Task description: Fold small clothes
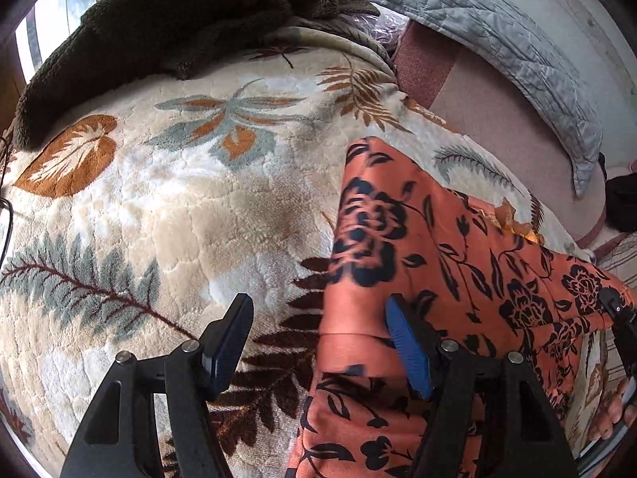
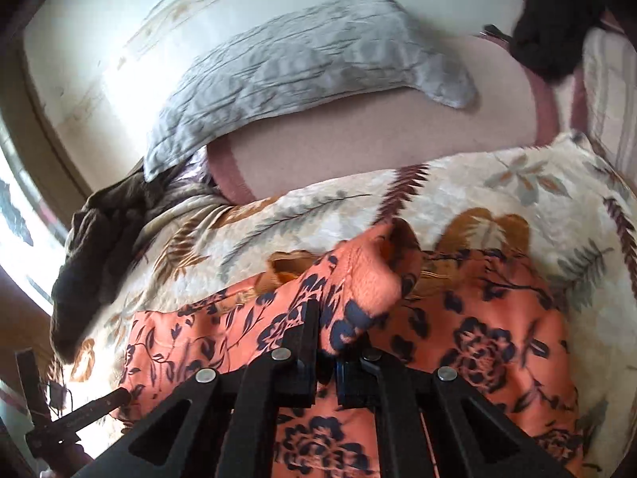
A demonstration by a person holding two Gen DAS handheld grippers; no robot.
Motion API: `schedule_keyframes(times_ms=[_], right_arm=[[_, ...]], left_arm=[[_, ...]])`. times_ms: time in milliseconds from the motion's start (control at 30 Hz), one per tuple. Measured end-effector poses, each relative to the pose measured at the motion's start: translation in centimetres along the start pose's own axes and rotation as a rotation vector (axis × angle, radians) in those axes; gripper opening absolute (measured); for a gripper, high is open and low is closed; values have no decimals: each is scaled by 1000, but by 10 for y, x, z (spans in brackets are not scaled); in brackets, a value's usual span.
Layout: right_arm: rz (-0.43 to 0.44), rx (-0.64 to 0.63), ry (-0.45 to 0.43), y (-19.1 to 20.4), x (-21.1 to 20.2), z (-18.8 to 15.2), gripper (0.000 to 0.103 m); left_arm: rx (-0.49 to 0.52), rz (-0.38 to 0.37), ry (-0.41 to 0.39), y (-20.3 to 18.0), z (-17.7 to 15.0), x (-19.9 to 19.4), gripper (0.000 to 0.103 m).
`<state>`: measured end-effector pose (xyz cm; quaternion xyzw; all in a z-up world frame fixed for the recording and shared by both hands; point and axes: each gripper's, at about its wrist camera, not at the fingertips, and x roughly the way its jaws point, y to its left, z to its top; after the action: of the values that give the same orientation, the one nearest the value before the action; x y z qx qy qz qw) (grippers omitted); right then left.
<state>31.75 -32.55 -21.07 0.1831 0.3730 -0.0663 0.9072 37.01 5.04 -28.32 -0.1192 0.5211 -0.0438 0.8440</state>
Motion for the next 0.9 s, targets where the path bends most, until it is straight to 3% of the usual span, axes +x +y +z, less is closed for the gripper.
schedule_keyframes(times_ms=[167,233,300,367,400,500,600,667,700,733,767,900], right_arm=[[15,150,228,-85,5,-30,10],[67,227,249,-108,2,-42,11],[118,291,187,-123,-7,-47,25],[166,386,132,-136,-12,-48,79],[187,432,99,-140,-13,-48,83],[205,437,88,-141,-4,-39,80],[139,401,132,-140,18,-35,60],[107,360,167,-137,37,-36,24],[80,332,173,-133,43,-35,20],[58,303,161,-130,43,-35,8],[55,280,136,-125,39,-31,3],[34,187,-86,-107,-14,-3,3]], left_arm=[[84,16,37,-21,-14,10,70],[106,35,27,-25,-15,10,70],[106,40,26,-25,-15,11,70],[103,42,30,-23,-15,13,70],[106,45,29,-23,-16,14,70],[123,61,20,-25,-16,15,70],[145,75,0,-29,-17,15,70],[156,76,-17,-31,-18,13,70],[163,75,-25,-31,-18,12,70],[172,75,-31,-32,-18,11,70],[181,75,-41,-33,-18,10,70],[198,81,-103,-36,-17,0,70]])
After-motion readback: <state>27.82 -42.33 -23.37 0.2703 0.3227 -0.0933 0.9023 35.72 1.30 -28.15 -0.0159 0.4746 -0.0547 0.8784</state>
